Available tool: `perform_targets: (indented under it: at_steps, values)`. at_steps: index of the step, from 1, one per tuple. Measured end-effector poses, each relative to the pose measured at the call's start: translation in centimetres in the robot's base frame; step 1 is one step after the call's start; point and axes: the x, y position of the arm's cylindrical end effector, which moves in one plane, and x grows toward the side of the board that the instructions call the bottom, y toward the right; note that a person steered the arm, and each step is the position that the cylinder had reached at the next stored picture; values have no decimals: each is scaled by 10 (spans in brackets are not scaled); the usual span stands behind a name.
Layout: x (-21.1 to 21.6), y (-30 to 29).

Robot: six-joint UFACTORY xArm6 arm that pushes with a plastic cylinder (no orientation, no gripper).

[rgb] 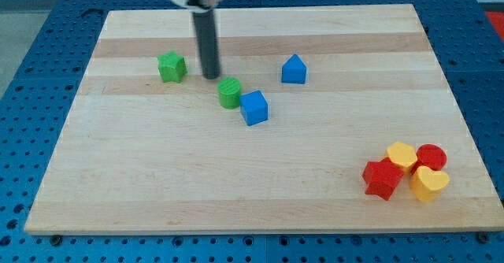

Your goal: Push the green circle towards the green star

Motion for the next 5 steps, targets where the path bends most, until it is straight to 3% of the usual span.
perform_targets:
  at_steps: [1, 2, 3, 5]
  values:
    - [-34, -60]
    - [-45, -80]
    - [-33, -4]
    - [34, 148]
